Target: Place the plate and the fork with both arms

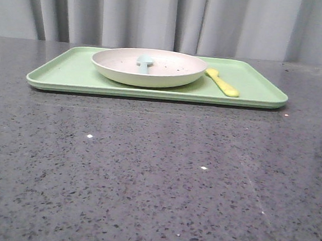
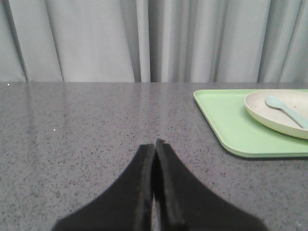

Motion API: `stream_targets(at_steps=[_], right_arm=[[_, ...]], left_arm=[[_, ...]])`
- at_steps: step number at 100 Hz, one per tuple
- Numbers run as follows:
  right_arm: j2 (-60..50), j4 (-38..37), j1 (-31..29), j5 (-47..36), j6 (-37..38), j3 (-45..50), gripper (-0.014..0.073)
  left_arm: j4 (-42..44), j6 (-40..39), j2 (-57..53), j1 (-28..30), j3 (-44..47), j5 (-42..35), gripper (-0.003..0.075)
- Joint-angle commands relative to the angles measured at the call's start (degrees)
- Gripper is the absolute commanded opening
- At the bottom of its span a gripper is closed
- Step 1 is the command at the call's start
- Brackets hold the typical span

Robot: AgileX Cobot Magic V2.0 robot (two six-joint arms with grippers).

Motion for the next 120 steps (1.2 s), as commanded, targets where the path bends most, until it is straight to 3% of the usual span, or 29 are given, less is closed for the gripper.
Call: stream_targets(at_steps=[1, 47, 120], right_arm=[[0.1, -1.1, -0.3, -3.1, 0.0, -1.3, -0.0069], [0.1, -1.1, -0.3, -3.1, 0.0, -1.3, -0.0069], [0.1, -1.1, -0.3, -3.1, 0.0, -1.3, -0.0069]], left_arm=[[-0.9, 0.7, -1.6, 0.0, 1.1, -5.4, -0.0020], [1.5, 0.7, -5.8, -0.1, 8.4, -10.1, -0.0020], [2.5, 0.7, -5.8, -2.2, 8.4, -10.1, -0.0020]])
